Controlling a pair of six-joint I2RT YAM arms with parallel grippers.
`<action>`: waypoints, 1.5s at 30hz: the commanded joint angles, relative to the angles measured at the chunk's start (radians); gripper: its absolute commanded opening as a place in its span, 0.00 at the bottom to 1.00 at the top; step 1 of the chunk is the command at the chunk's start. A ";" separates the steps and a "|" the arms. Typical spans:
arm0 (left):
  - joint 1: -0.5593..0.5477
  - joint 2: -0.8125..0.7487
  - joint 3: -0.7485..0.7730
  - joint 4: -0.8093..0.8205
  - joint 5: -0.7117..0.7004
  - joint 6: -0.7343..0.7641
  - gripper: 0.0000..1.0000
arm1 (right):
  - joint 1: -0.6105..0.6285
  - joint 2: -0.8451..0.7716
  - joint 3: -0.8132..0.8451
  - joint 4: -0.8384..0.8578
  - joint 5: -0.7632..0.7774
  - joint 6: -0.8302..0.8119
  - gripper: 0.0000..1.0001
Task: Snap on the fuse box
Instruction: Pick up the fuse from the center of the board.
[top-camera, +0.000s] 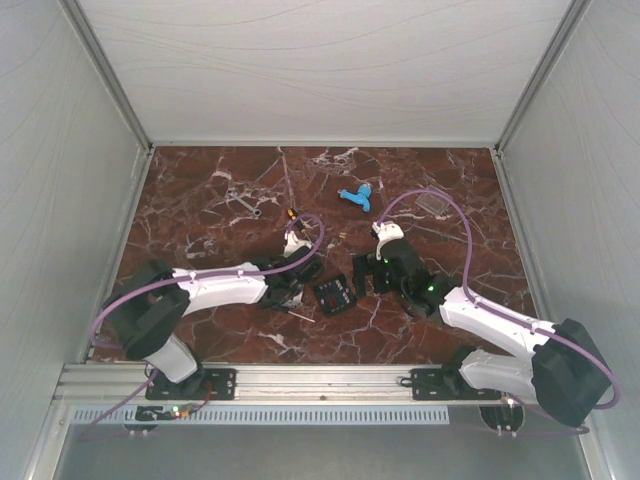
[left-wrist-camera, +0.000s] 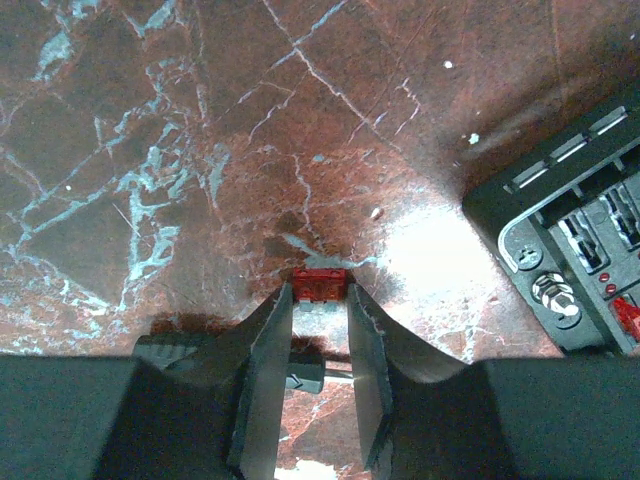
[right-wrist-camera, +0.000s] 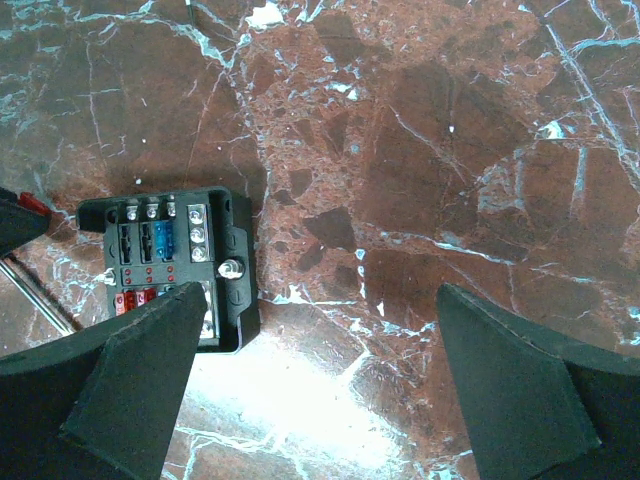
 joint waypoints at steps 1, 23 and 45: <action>-0.015 0.083 -0.021 -0.036 0.013 -0.027 0.29 | -0.003 0.007 0.024 0.019 0.008 -0.006 0.98; -0.022 0.107 -0.005 -0.013 0.018 -0.066 0.17 | -0.004 0.000 0.028 0.011 0.000 -0.010 0.98; -0.022 -0.300 -0.122 0.207 -0.044 0.067 0.31 | -0.002 0.009 0.116 0.012 -0.257 0.091 0.93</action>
